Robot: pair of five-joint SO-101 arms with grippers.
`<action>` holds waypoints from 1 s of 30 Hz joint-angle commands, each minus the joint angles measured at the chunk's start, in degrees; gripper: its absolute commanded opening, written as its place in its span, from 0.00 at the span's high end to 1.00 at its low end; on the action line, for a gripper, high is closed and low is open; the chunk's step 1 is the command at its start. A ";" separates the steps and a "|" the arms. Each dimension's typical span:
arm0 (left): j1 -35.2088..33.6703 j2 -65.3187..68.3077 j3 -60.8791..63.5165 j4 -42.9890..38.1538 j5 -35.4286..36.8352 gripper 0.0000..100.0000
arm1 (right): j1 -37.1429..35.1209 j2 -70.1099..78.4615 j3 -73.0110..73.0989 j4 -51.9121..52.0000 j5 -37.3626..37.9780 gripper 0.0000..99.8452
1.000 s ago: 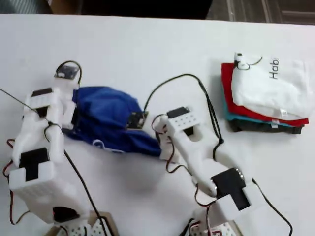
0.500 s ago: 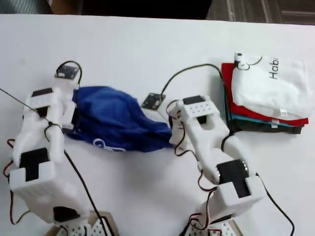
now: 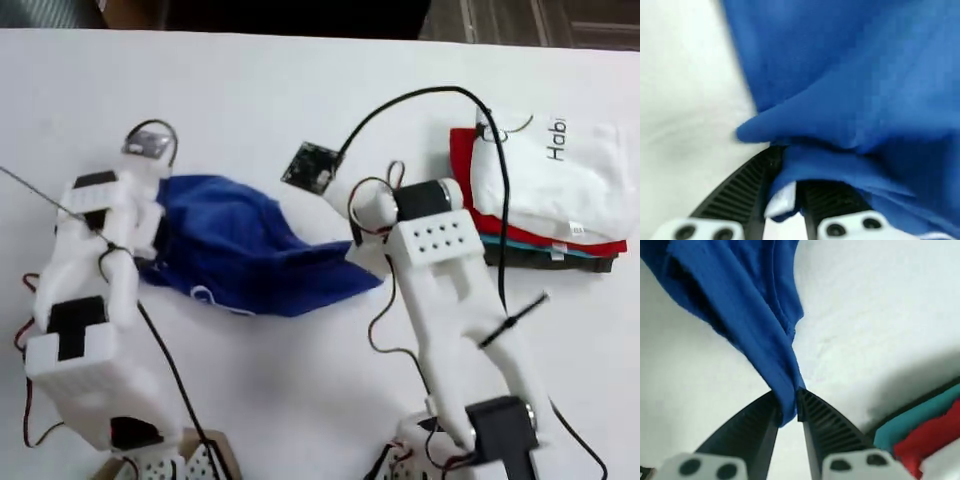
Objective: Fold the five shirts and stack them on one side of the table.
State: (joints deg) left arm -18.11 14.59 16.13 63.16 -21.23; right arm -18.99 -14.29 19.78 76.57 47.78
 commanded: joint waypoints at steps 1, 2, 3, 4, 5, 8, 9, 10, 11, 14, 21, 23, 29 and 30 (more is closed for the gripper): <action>5.10 -5.71 -7.52 10.20 0.35 0.98 | 1.71 -4.79 -2.55 -5.41 -0.62 0.98; 5.89 -7.12 -9.80 13.36 0.35 0.98 | 2.59 -4.97 -2.55 -7.52 -1.23 0.98; 6.42 -8.53 -12.18 16.53 0.18 0.98 | 3.82 -5.14 -2.55 -9.63 -2.55 0.98; 6.95 -9.76 -14.55 19.69 -0.88 0.98 | 5.05 -5.32 -2.55 -11.56 -3.69 0.98; 7.47 -10.81 -16.84 22.86 -2.37 0.98 | 6.29 -5.32 -2.55 -13.49 -4.48 0.98; 8.70 -13.10 -23.25 31.65 -6.24 0.98 | 9.63 -5.41 -2.55 -17.80 -5.27 0.98; 8.79 -13.45 -24.84 34.02 -7.30 0.98 | 10.42 -5.41 -2.55 -18.77 -5.27 0.98; 8.70 -13.63 -26.15 35.87 -8.26 0.98 | 11.03 -5.49 -2.55 -19.38 -5.27 0.98; 8.53 -13.71 -27.21 37.36 -9.32 0.98 | 11.56 -5.58 -2.73 -19.82 -5.27 0.98; 7.47 -13.98 -30.11 38.95 -12.57 0.98 | 12.44 -5.58 -6.33 -19.74 -5.27 0.98; 6.51 -14.77 -38.11 39.12 -14.86 0.98 | 12.88 -5.58 -24.09 -16.31 -5.19 0.98; 6.86 -17.49 -39.78 39.12 -14.86 0.98 | 13.67 -5.58 -29.71 -13.67 -5.19 0.98; 10.55 -28.40 -41.01 39.03 -14.95 0.98 | 14.11 -5.58 -41.23 -6.37 -4.92 0.98; 10.64 -29.63 -40.40 38.95 -14.95 0.98 | 14.11 -5.58 -42.46 -5.49 -4.92 0.98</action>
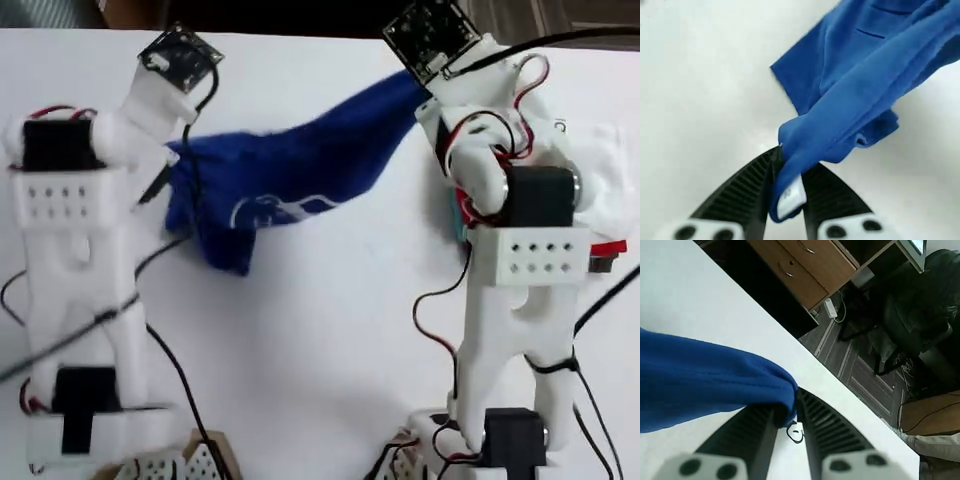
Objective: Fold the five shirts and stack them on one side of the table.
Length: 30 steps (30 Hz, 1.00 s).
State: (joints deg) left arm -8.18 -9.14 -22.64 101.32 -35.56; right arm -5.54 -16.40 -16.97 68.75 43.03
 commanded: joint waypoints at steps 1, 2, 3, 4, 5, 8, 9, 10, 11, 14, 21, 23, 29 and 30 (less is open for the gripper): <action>0.79 -7.03 -0.92 0.70 -0.62 0.98 | 0.66 -3.47 -6.77 2.86 -0.18 0.98; 0.88 -7.91 -0.31 0.70 -0.62 0.98 | 0.75 -3.47 -7.65 2.95 -0.09 0.98; 0.88 -8.70 0.48 0.79 -0.62 0.98 | 0.75 -3.47 -8.44 2.95 -0.09 0.98; 0.88 -9.41 1.19 0.70 -0.62 0.98 | 0.75 -3.38 -9.14 2.86 -0.09 0.98; 0.88 -9.93 1.89 0.70 -0.62 0.98 | 0.75 -3.38 -9.67 2.95 -0.09 0.98; 0.79 -10.64 4.62 0.53 -0.70 0.98 | 0.48 -2.86 -10.02 2.95 -0.09 0.98; 0.79 -10.55 6.11 0.44 -0.70 0.98 | 0.40 -2.77 -9.58 2.86 -0.09 0.98; 0.79 -10.55 8.40 0.09 -0.70 0.98 | 0.40 -2.59 -9.05 2.86 -0.09 0.98; 0.88 -10.46 11.74 -1.05 -0.70 0.98 | 0.40 -2.33 -8.35 2.77 -0.09 0.98; 0.88 -10.46 25.01 -6.24 -0.70 0.98 | 0.40 -0.92 -7.38 2.77 -0.09 0.98; 0.97 -10.55 49.80 -21.98 -0.44 0.98 | 0.40 4.44 -5.45 3.03 -0.09 0.98; 1.41 -10.55 53.32 -25.05 -0.26 0.98 | 0.13 5.93 -4.22 2.95 -0.09 0.98; 3.34 -10.55 57.54 -32.18 2.37 0.98 | -2.24 9.63 1.67 1.98 -0.35 0.98; 3.16 -10.55 57.45 -33.14 3.78 0.98 | -2.42 9.71 2.73 1.36 -0.44 0.98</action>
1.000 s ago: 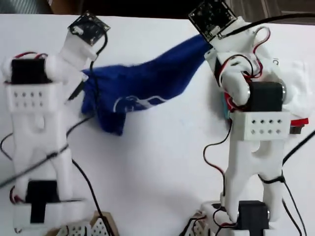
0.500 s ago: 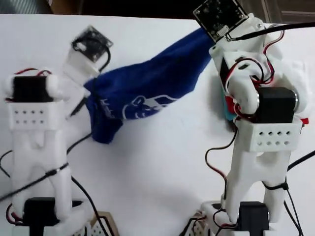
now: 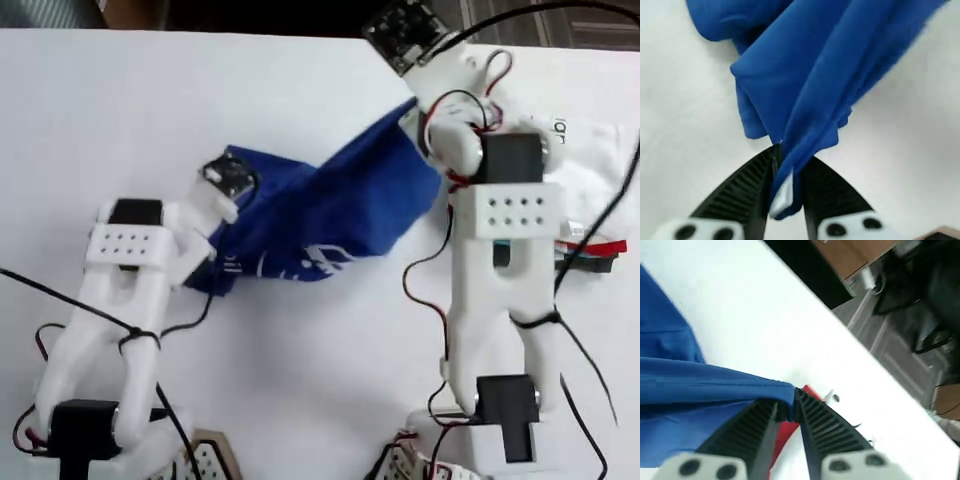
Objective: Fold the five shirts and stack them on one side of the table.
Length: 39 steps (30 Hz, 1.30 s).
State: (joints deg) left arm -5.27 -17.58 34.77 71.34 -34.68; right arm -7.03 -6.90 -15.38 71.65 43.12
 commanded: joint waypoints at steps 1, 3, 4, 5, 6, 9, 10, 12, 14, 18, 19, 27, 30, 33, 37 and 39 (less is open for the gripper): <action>0.00 -2.11 -0.04 -4.04 4.04 0.98 | -1.10 0.22 2.20 -2.24 -0.62 0.98; -0.09 -2.11 -0.04 -4.92 5.71 0.98 | -1.27 0.22 3.60 -3.03 -0.62 0.98; 0.00 -2.11 -0.04 -4.92 5.98 0.98 | -1.27 0.22 3.96 -3.03 -0.62 0.98; 0.09 -2.11 -0.04 -4.92 6.33 0.98 | -1.27 0.22 4.04 -3.03 -0.62 0.98; 0.00 -2.11 -0.04 -4.92 6.68 0.98 | -1.10 0.22 4.13 -2.95 -0.62 0.98; -0.18 -2.20 -0.04 -4.92 6.86 0.97 | -0.84 0.22 4.13 -2.86 -0.62 0.98; -0.18 -2.20 -0.04 -4.84 6.86 0.96 | -0.84 0.22 4.13 -2.86 -0.62 0.98; -0.26 -2.20 -0.04 -4.75 6.95 0.92 | -0.92 0.22 4.13 -2.86 -0.62 0.98; -0.26 -2.20 0.04 -4.75 6.95 0.86 | -1.10 0.22 4.13 -2.95 -0.62 0.98; -0.26 -2.55 -0.66 -4.84 6.95 0.80 | -1.01 0.22 4.13 -2.95 -0.62 0.98; -0.26 -2.55 -1.63 -4.48 7.03 0.80 | -0.92 0.22 4.13 -2.95 -0.62 0.98; 0.09 -2.20 -8.31 0.09 7.12 0.80 | -0.84 0.22 4.13 -2.95 -0.53 0.98; -0.09 -2.37 -9.19 2.02 7.12 0.80 | -0.84 0.22 4.13 -2.95 -0.53 0.98; -0.35 -2.64 -10.42 3.43 7.03 0.80 | -0.84 0.22 4.13 -2.95 -0.53 0.98; -0.88 -2.37 -11.82 5.54 7.03 0.80 | -0.84 0.22 4.13 -2.95 -0.62 0.98; -0.70 -2.20 -11.65 6.68 7.03 0.80 | -0.84 0.22 4.13 -2.95 -0.62 0.98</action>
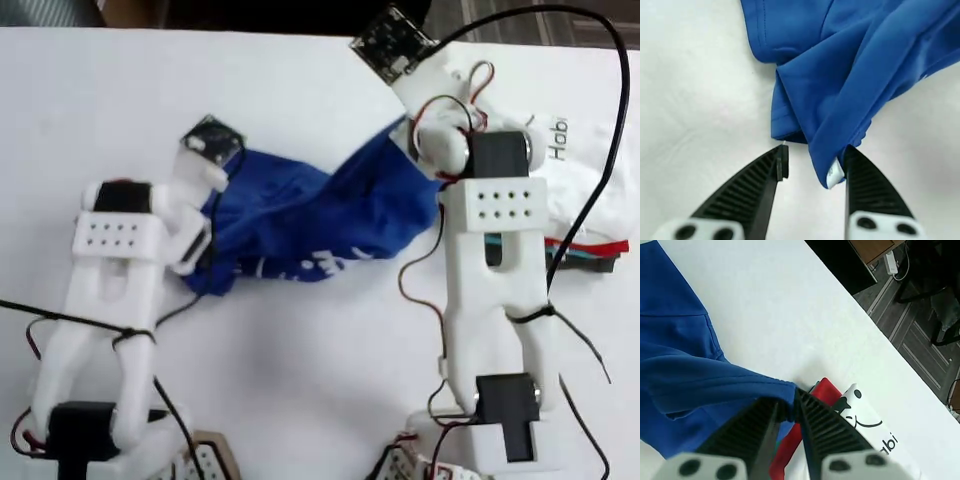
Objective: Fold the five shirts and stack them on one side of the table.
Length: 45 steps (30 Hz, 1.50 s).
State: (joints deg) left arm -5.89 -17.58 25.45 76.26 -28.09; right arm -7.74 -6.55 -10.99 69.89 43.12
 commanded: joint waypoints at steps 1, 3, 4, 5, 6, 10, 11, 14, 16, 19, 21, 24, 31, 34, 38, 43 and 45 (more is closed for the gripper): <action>0.00 -2.20 -2.24 1.93 0.44 0.80 | -0.13 -0.13 -0.26 -1.19 -0.62 0.98; 0.09 -2.20 -1.19 1.67 0.18 0.80 | -0.13 -0.13 -0.26 -1.19 -0.62 0.98; 0.18 -2.20 -0.48 1.67 0.09 0.80 | -0.13 -0.13 -0.44 -1.19 -0.62 0.98; 0.18 -2.20 0.13 1.58 0.09 0.80 | -0.13 -0.13 -0.53 -1.19 -0.62 0.98; 0.18 -2.20 1.10 1.58 0.09 0.80 | -0.13 -0.13 -0.53 -1.19 -0.62 0.98; -0.18 -2.20 5.23 0.53 0.00 0.80 | -0.13 -0.13 -0.53 -1.19 -0.62 0.98; -0.26 -2.20 6.73 -0.53 0.00 0.80 | -0.13 -0.13 -0.53 -1.19 -0.62 0.98; -0.97 -2.55 10.59 -4.66 0.26 0.80 | -0.13 -0.13 -0.53 -1.10 -0.62 0.98; -1.32 -2.55 11.82 -7.38 0.44 0.81 | -0.13 -0.13 -0.53 -1.01 -0.62 0.98; -2.11 -2.55 12.09 -9.85 0.53 0.84 | -0.13 -0.13 -0.53 -1.01 -0.62 0.98; -2.46 -2.29 12.18 -10.55 0.44 0.88 | -0.13 -0.13 -0.53 -1.01 -0.62 0.98; -2.20 -2.20 12.53 -10.55 0.44 0.90 | -0.13 -0.13 -0.53 -1.01 -0.62 0.98; -2.29 -2.20 12.62 -10.55 0.44 0.87 | -0.13 -0.13 -0.53 -1.19 -0.62 0.98; -2.37 -2.20 12.70 -11.08 0.35 0.86 | -0.13 -0.13 -0.53 -1.19 -0.62 0.98; -2.37 -2.11 14.02 -14.15 0.26 0.86 | -0.13 -0.13 -0.53 -1.19 -0.62 0.98; -2.37 -2.11 18.42 -18.02 0.26 0.86 | -0.13 -0.13 -0.53 -1.01 -0.62 0.98; -2.37 -2.11 19.91 -19.34 0.26 0.86 | -0.13 -0.13 -0.53 -1.01 -0.62 0.98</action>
State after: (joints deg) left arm -7.74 -17.67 44.44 59.21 -28.26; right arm -7.74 -6.55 -10.99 69.89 43.12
